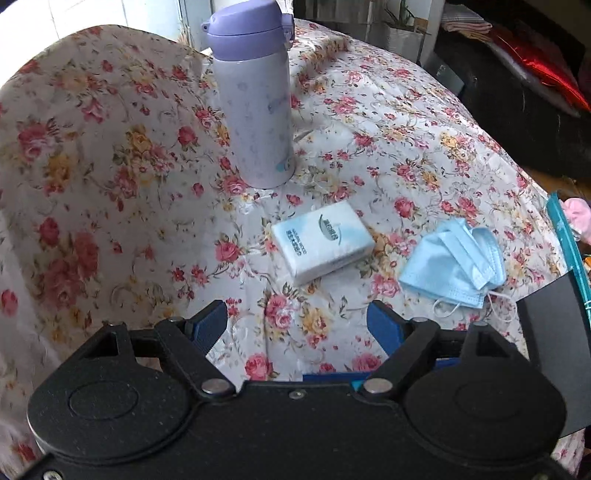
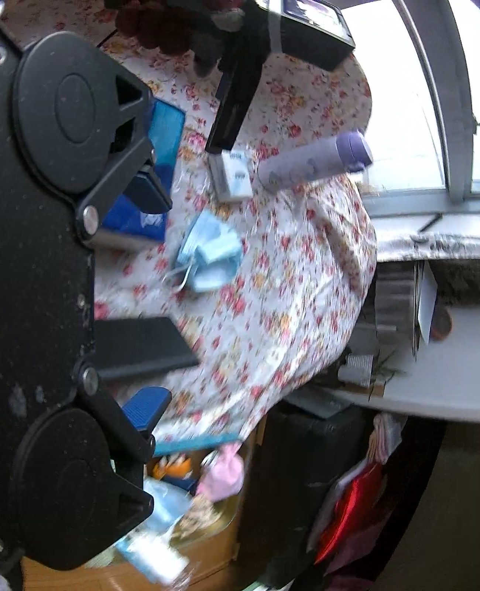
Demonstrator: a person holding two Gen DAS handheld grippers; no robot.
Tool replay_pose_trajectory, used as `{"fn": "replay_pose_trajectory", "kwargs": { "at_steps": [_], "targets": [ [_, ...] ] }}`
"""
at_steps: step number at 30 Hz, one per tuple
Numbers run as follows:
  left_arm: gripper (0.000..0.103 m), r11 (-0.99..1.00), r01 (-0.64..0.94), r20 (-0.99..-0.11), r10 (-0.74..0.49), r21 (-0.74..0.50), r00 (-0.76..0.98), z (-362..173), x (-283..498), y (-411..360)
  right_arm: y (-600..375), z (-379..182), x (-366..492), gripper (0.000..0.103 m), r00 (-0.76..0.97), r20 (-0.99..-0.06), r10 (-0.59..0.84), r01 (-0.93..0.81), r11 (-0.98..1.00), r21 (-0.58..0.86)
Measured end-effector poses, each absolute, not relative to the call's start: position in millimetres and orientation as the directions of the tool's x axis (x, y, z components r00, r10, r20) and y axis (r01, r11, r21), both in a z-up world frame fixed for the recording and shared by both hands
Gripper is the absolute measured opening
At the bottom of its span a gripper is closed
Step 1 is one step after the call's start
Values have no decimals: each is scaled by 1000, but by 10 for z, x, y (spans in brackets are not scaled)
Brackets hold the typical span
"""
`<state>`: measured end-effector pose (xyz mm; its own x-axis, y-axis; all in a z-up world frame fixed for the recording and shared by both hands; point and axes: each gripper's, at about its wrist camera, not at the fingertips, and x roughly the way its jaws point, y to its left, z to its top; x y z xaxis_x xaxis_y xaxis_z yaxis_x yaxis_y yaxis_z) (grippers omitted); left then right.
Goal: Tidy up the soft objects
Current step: 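Grasp the blue face mask with the right tool while the left tool approaches the white tissue pack, then grasp the white tissue pack with the left tool while the right tool holds the mask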
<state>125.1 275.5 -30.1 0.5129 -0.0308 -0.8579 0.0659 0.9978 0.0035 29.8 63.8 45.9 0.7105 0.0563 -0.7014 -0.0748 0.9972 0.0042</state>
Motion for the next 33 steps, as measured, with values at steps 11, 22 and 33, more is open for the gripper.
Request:
{"fn": "replay_pose_trajectory", "kwargs": {
  "at_steps": [11, 22, 33],
  "targets": [
    [80, 999, 42, -882, -48, -32, 468, -328, 1475, 2922, 1136, 75, 1139, 100, 647, -759, 74, -181, 982, -58],
    [80, 998, 2, -881, -54, -60, 469, -268, 1583, 3053, 1445, -311, 1830, 100, 524, -849, 68, -312, 943, -118],
    [80, 998, -6, -883, -53, -63, 467, -259, 1625, 3095, 1450, -536, 2058, 47, 435, -900, 14, -318, 938, -139]
  ]
}}
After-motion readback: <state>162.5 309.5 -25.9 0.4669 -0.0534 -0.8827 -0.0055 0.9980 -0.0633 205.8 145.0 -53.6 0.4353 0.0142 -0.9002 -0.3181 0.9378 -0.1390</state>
